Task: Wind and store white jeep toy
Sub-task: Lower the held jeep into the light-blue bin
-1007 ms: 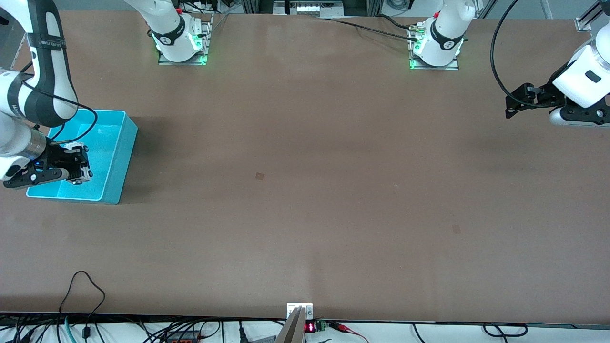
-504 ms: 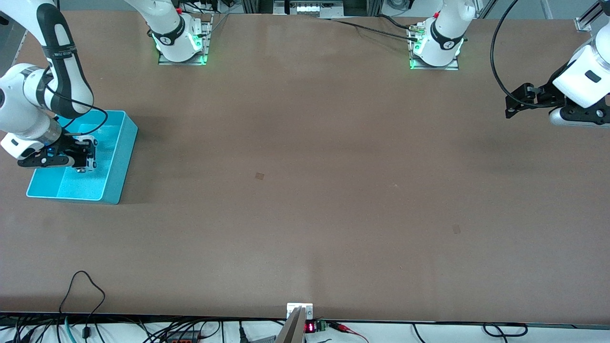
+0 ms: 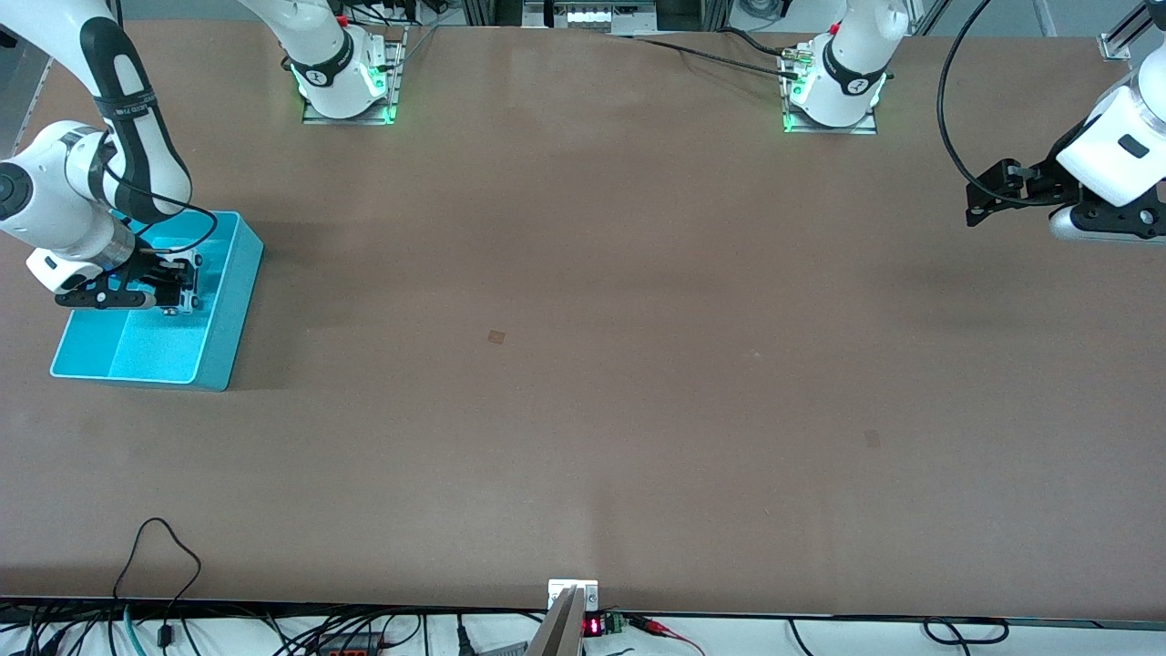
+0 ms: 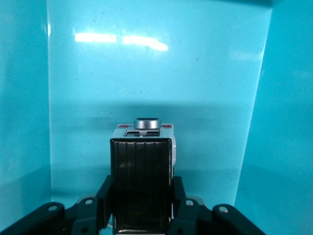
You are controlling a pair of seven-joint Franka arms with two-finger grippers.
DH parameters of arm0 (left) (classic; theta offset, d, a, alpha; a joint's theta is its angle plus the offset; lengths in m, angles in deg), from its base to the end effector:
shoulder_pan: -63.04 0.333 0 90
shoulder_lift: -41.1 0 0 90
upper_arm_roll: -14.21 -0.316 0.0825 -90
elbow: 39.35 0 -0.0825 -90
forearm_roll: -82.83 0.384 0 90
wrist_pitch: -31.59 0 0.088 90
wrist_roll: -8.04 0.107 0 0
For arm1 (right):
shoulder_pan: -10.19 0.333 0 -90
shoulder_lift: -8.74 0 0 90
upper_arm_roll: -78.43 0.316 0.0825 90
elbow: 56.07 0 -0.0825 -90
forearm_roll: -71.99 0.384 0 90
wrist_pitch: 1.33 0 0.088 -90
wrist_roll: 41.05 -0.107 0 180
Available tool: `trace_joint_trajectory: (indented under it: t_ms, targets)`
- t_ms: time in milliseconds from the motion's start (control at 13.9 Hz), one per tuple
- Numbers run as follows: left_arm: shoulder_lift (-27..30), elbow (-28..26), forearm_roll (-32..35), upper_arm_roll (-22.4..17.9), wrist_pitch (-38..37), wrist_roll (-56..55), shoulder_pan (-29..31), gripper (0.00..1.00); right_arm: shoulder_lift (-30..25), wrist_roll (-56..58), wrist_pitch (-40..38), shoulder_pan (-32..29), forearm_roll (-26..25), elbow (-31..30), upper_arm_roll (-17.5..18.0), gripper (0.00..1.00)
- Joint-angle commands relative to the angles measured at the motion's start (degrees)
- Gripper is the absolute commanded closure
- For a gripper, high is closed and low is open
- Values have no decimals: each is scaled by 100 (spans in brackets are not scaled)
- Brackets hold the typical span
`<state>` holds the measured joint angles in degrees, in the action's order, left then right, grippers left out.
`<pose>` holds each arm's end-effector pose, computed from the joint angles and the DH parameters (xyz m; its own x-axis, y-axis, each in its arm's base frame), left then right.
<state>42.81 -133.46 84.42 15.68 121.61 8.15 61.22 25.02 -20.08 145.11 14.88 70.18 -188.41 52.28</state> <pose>0.5429 -0.0284 0.6071 0.9974 -0.0592 -0.0416 -0.0604 -0.9978 -0.0284 0.4874 -0.1954 0.2333 0.9976 0.0291 -0.0631 0.0370 -0.9913 0.1263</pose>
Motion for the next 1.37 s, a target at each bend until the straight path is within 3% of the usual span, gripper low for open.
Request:
trace_joint_trajectory:
  t_ms: [0,144,288,360,432,504,576,1079,1295]
  targets:
    - [-83,174,97,3,-116,-20,-29,0,87,-40,157,-73,180,-46,67,100]
    - [-75,165,97,-6,-116,-38,-20,0,201,-40,157,-56,304,-46,84,100]
    - [-75,165,97,-6,-116,-20,-12,0,219,-31,114,-47,304,-37,84,84]
    - [-74,174,97,-6,-116,-20,-12,0,219,-14,87,-38,304,-29,84,61]
    - [-83,174,97,-6,-116,-29,-20,0,210,-22,87,-47,304,-28,84,26]
    - [-83,174,97,-6,-98,-3,-12,0,201,-31,87,-38,304,-11,84,6]
    - [-83,165,97,-6,-90,-3,-3,0,175,-22,87,-38,304,-2,93,0]
    - [-83,174,105,-6,-54,-3,-55,0,-404,459,0,164,295,436,111,0]
    - [-83,174,105,3,-54,-11,-55,0,-493,681,-797,339,295,1120,111,0]
